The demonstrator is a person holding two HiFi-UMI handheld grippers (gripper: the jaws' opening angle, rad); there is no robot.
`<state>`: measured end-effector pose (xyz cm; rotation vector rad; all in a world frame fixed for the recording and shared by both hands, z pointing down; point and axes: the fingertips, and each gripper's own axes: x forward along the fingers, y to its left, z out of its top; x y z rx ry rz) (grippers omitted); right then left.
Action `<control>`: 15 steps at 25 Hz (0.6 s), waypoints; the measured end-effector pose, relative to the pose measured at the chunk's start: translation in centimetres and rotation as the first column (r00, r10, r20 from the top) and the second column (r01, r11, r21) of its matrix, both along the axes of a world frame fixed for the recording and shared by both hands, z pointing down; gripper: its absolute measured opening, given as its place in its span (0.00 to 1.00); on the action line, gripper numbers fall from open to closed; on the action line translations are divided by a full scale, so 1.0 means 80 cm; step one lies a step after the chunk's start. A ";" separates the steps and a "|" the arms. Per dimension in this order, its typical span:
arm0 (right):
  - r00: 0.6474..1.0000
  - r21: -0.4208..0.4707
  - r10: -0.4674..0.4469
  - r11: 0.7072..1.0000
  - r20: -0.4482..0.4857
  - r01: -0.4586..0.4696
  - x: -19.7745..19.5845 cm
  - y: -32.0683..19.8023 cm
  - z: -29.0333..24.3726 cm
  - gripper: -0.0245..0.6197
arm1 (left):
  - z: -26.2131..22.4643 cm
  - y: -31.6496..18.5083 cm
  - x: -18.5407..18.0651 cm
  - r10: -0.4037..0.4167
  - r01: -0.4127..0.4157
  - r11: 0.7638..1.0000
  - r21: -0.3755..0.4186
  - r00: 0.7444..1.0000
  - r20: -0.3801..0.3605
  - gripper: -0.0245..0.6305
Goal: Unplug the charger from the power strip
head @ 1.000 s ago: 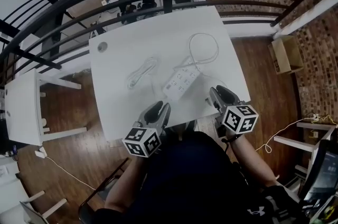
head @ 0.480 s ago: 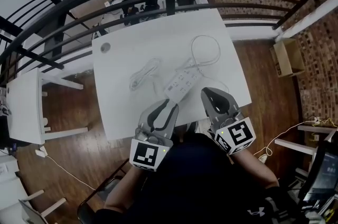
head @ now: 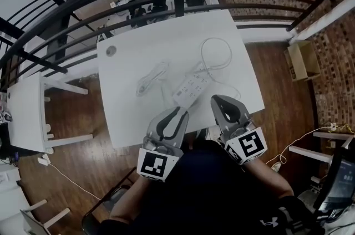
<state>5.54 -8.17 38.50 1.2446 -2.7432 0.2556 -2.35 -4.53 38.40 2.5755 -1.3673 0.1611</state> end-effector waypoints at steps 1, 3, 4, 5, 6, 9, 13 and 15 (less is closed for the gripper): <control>1.000 -0.006 -0.006 1.000 0.002 0.006 -0.003 0.001 -0.002 0.06 | 0.000 -0.001 0.000 0.000 0.000 1.000 0.001 1.000 0.000 0.17; 1.000 -0.012 -0.013 1.000 0.003 0.013 -0.007 0.003 -0.004 0.06 | -0.001 -0.002 -0.001 0.000 0.000 1.000 0.004 1.000 0.000 0.17; 1.000 -0.011 -0.014 1.000 0.002 0.014 -0.007 0.003 -0.004 0.06 | -0.001 -0.002 0.000 0.001 -0.001 1.000 0.006 1.000 0.000 0.16; 1.000 -0.011 -0.013 1.000 0.002 0.013 -0.007 0.002 -0.004 0.06 | -0.001 -0.003 -0.001 0.001 -0.001 1.000 0.006 1.000 0.001 0.16; 1.000 -0.011 -0.013 1.000 0.001 0.013 -0.007 0.002 -0.004 0.06 | -0.001 -0.003 -0.001 0.001 -0.001 1.000 0.006 1.000 0.001 0.16; 1.000 -0.016 -0.014 1.000 0.000 0.014 -0.006 0.001 -0.002 0.06 | 0.000 -0.004 -0.001 0.001 -0.001 1.000 0.006 1.000 0.005 0.16; 1.000 -0.024 -0.018 1.000 -0.003 0.018 -0.006 -0.001 0.000 0.06 | 0.000 -0.008 -0.001 0.000 0.000 1.000 0.000 1.000 0.004 0.16; 1.000 -0.025 -0.020 0.999 -0.005 0.020 -0.007 -0.003 0.000 0.06 | 0.001 -0.010 -0.002 0.002 -0.002 1.000 -0.001 1.000 0.006 0.16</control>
